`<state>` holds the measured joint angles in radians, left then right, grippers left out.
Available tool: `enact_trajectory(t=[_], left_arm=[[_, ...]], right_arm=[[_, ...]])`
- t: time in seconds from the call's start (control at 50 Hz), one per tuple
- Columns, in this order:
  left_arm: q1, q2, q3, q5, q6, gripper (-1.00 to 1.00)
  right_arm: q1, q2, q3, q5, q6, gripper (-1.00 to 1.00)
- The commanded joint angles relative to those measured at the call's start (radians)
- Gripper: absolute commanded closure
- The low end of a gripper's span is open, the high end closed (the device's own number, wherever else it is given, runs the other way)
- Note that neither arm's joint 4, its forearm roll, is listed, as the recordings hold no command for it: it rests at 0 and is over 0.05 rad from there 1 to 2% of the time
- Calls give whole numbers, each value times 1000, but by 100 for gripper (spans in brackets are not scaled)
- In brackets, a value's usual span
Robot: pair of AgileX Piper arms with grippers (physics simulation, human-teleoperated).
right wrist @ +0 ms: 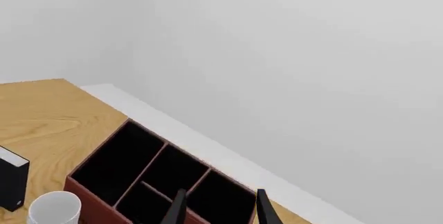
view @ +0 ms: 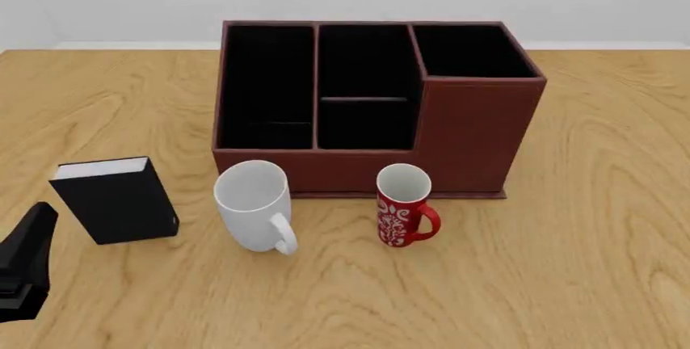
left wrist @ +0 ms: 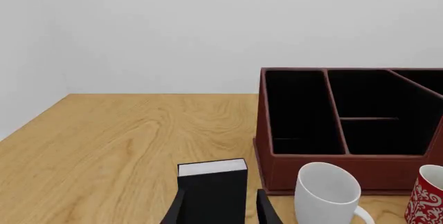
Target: Pick up the white mug and place it to the right of the caddy.
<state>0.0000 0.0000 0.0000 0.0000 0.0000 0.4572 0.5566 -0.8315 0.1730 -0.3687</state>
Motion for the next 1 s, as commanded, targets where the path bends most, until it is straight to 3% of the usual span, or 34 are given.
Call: enact_trajectory(t=[0.02, 0.22, 0.5, 0.64, 1.0], left_arm=[[0, 0, 0, 0, 0, -100], [0, 0, 0, 0, 0, -100], [0, 0, 0, 0, 0, -100], [0, 0, 0, 0, 0, -100], [0, 0, 0, 0, 0, -100]], right_arm=[[50, 105, -8, -46, -40, -100], [64, 168, -35, -55, -40, -100], [159, 305, -118, 0, 42, -100], [216, 384, -148, 18, 119, -100], [287, 523, -149, 3, 163, -100]])
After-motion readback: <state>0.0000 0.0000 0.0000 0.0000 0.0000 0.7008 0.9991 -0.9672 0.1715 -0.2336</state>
